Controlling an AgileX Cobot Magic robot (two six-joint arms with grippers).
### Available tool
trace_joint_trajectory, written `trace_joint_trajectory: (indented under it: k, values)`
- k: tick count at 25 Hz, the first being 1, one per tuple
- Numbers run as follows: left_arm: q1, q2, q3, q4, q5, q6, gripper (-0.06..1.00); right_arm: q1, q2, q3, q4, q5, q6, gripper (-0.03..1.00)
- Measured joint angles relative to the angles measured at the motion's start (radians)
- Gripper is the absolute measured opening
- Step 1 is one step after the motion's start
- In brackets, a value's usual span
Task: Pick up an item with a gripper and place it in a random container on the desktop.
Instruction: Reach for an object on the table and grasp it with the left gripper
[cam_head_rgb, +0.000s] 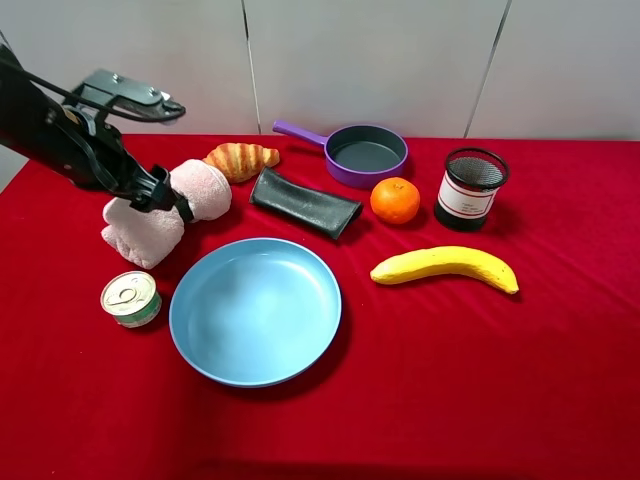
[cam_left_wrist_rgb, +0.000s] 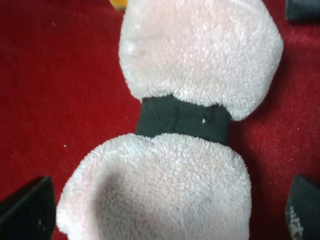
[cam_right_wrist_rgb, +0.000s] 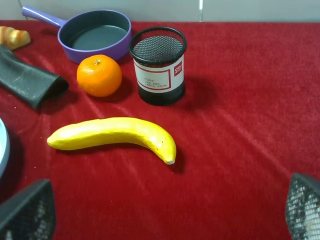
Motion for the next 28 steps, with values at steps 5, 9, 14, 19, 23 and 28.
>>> trace_joint_trajectory:
  k: [5, 9, 14, 19, 23, 28]
  values:
    - [-0.016, 0.061, 0.000, 0.000, -0.019, 0.000, 0.91, 0.000, 0.000, 0.000, 0.000, 0.000, 0.000, 0.69]
    - [-0.022, 0.090, -0.002, 0.000, -0.036, 0.000, 0.91, 0.000, 0.000, 0.000, 0.000, 0.000, 0.000, 0.69]
    - [-0.025, 0.121, -0.005, 0.000, -0.044, 0.000, 0.91, 0.000, 0.000, 0.000, 0.000, 0.000, 0.000, 0.69]
    - [-0.025, 0.158, -0.007, 0.000, -0.051, 0.000, 0.91, 0.000, 0.000, 0.000, 0.000, 0.000, 0.000, 0.69]
    - [-0.025, 0.176, -0.007, 0.000, -0.056, 0.000, 0.91, 0.000, 0.000, 0.000, 0.000, 0.000, 0.000, 0.69]
    - [-0.025, 0.206, -0.010, 0.007, -0.061, 0.000, 0.91, 0.000, 0.000, 0.000, 0.000, 0.000, 0.000, 0.69]
